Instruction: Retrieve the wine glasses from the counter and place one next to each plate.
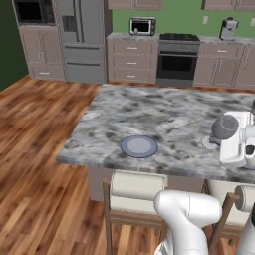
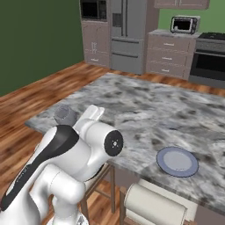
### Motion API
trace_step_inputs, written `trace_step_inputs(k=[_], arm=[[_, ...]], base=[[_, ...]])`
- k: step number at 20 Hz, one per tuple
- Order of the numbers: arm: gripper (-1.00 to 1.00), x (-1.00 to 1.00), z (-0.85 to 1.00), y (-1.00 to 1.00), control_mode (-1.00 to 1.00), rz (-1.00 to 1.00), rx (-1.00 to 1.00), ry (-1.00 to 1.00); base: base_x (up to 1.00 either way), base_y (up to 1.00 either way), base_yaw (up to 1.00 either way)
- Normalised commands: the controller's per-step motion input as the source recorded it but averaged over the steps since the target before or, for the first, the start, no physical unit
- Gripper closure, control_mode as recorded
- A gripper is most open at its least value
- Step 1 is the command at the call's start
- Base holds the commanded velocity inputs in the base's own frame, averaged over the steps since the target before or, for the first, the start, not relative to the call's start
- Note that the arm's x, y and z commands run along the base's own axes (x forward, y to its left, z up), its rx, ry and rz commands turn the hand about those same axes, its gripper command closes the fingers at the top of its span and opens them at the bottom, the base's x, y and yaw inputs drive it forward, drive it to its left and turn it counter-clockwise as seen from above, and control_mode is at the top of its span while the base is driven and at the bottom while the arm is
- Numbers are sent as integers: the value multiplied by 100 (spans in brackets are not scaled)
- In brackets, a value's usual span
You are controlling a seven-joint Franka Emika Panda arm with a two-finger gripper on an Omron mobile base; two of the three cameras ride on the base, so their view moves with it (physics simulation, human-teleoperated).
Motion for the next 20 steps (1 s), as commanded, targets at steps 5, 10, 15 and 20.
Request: trace_step_inputs(k=[5, 10, 15, 20], arm=[[100, 0, 0, 0, 100, 0, 0, 0], [100, 78, -9, -22, -100, 15, 4, 6], [100, 83, -15, -17, -100, 17, 2, 5], [100, 70, -19, -15, -100, 16, 1, 2]], base=[[59, -1, 6], [19, -3, 3], [0, 0, 0], [0, 0, 0]])
